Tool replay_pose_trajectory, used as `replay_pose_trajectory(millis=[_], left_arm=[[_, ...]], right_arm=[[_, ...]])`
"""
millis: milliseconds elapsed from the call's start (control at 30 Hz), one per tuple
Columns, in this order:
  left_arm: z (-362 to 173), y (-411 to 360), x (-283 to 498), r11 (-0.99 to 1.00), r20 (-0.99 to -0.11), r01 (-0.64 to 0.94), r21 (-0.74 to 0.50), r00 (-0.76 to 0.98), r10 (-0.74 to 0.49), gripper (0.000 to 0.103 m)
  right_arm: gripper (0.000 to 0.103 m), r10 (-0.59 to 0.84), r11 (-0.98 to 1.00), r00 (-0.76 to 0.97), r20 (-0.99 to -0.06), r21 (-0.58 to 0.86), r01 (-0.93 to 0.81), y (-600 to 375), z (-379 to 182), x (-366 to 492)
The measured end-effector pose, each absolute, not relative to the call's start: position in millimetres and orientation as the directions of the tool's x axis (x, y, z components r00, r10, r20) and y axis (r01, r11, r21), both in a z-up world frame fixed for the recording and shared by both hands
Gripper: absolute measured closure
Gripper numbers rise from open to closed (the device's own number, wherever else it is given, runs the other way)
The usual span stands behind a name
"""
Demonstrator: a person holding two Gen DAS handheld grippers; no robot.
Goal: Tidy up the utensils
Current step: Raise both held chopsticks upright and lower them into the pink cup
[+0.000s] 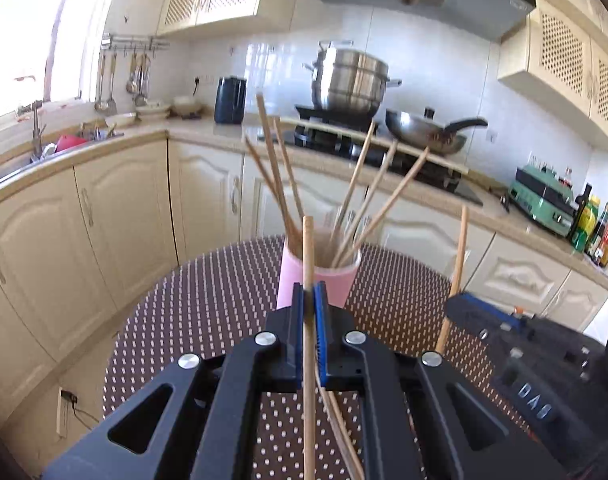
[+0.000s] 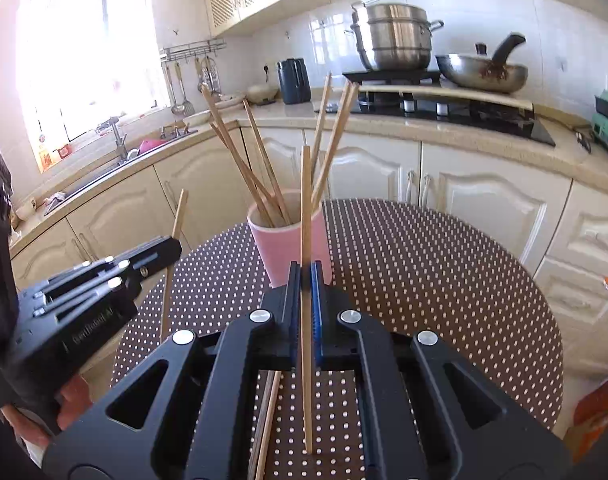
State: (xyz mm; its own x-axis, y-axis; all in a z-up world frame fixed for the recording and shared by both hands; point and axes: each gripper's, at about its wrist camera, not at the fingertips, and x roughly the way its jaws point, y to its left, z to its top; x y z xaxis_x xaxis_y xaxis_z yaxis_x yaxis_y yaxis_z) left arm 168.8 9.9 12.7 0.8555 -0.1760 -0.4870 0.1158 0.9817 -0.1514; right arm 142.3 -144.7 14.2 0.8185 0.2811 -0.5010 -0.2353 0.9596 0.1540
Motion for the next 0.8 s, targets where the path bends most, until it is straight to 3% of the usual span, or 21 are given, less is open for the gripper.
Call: replay_pose_trajectory(millis=[333, 567, 800], left_arm=[[81, 7, 181, 0.983, -0.324, 0.099, -0.155, 0.935, -0.145, 0.097], [124, -2, 205, 0.989, -0.169, 0.071, -0.128, 0.981, -0.092, 0.097], [141, -3, 233, 0.984, -0.005, 0.010, -0.179, 1.000, -0.011, 0.097]], right_arm=[[0.097, 0.282, 0.959, 0.876, -0.391, 0.146, -0.243, -142, 70, 161], [0.098, 0.265, 0.964, 0.912, -0.314, 0.120, -0.239, -142, 115, 180], [0.098, 0.301, 0.952, 0.914, -0.272, 0.132, -0.275, -143, 133, 210]])
